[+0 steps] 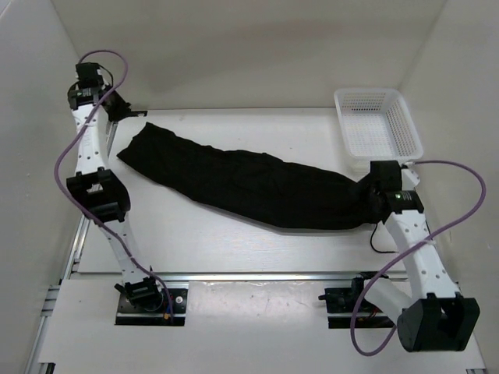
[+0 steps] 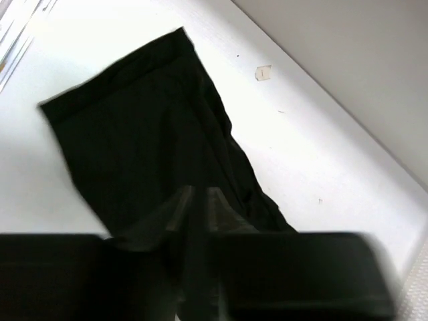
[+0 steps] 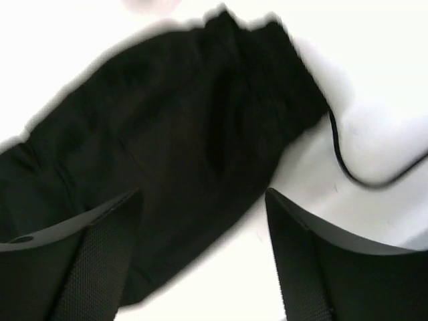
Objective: Fold and stack the trousers
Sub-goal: Fold the trousers
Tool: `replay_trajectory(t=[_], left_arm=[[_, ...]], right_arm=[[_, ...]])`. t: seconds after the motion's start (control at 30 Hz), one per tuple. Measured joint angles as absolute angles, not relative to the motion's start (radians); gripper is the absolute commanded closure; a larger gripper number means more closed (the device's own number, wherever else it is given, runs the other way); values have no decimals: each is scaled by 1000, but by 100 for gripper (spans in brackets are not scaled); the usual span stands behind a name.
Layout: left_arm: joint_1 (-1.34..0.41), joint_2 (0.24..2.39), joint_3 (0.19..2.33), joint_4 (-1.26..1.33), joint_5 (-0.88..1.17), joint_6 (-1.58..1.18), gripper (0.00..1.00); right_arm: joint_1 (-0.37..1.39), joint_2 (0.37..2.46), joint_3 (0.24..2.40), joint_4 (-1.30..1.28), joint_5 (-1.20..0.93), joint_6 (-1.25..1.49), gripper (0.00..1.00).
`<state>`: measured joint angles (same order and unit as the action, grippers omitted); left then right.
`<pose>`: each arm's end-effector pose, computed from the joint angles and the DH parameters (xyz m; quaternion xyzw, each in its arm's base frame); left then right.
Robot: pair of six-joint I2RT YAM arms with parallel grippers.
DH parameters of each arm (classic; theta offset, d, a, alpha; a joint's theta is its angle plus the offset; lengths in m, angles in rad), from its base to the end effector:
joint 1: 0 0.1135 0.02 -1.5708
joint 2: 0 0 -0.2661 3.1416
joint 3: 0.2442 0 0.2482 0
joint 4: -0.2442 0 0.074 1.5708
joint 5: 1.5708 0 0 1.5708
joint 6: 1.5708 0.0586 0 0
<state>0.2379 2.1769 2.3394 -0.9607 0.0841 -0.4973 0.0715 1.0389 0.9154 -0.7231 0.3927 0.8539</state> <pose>0.4793 0.1111 0.3356 -0.3178 0.8694 -0.0873 0.3682 0.2174 -0.0069 0.2767 0.4136 0.8215 -0.0082 0.3923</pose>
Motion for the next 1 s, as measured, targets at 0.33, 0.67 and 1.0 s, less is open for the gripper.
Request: replay_trajectory(t=[0.33, 0.67, 1.0], left_arm=[[283, 2161, 1977, -986, 64, -477, 21], [282, 2348, 2042, -1036, 73, -508, 25], [282, 2462, 2222, -1024, 118, -548, 89]], right_arm=[[65, 923, 666, -807, 146, 936, 16], [-45, 1194, 643, -579, 56, 936, 17], [-51, 1463, 723, -409, 53, 952, 100]])
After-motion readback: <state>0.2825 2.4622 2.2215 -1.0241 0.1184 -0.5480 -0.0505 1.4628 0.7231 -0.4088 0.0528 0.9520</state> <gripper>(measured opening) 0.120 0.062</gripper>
